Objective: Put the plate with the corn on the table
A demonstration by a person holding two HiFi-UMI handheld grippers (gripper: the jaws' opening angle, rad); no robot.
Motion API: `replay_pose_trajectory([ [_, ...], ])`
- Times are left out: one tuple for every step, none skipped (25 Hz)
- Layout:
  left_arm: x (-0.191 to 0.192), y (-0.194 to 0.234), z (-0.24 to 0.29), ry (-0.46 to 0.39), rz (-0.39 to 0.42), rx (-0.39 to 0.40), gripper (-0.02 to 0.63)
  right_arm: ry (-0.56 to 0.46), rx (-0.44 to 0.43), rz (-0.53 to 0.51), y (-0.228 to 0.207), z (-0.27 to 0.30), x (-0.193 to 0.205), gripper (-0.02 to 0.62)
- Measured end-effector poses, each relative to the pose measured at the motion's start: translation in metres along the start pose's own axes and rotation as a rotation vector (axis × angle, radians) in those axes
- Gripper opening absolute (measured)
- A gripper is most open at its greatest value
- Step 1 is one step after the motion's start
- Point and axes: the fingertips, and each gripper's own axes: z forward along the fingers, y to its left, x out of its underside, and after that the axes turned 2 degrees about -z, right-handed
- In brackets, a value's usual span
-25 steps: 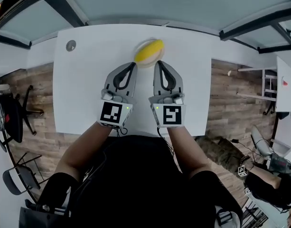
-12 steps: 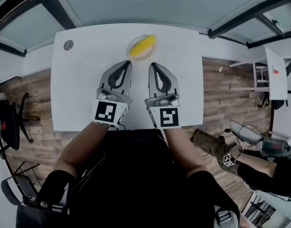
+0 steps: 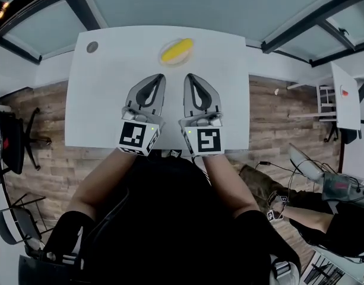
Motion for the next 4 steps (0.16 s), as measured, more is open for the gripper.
replay_pose_trajectory([
  [0.0,-0.005,-0.005,0.002,0.007,0.0,0.003,-0.002,-0.003,0.001,0.001,-0.006,-0.001,0.0],
  [0.0,-0.01,-0.007,0.003,0.011,-0.001,0.003,-0.005,-0.005,0.004,0.001,-0.011,-0.002,0.0],
  [-0.001,-0.014,-0.009,0.003,0.013,-0.002,0.003,-0.008,-0.006,0.008,0.0,-0.016,-0.003,0.0],
  [-0.001,-0.018,-0.01,0.002,0.014,-0.004,0.003,-0.01,-0.006,0.012,-0.001,-0.02,-0.004,0.0],
])
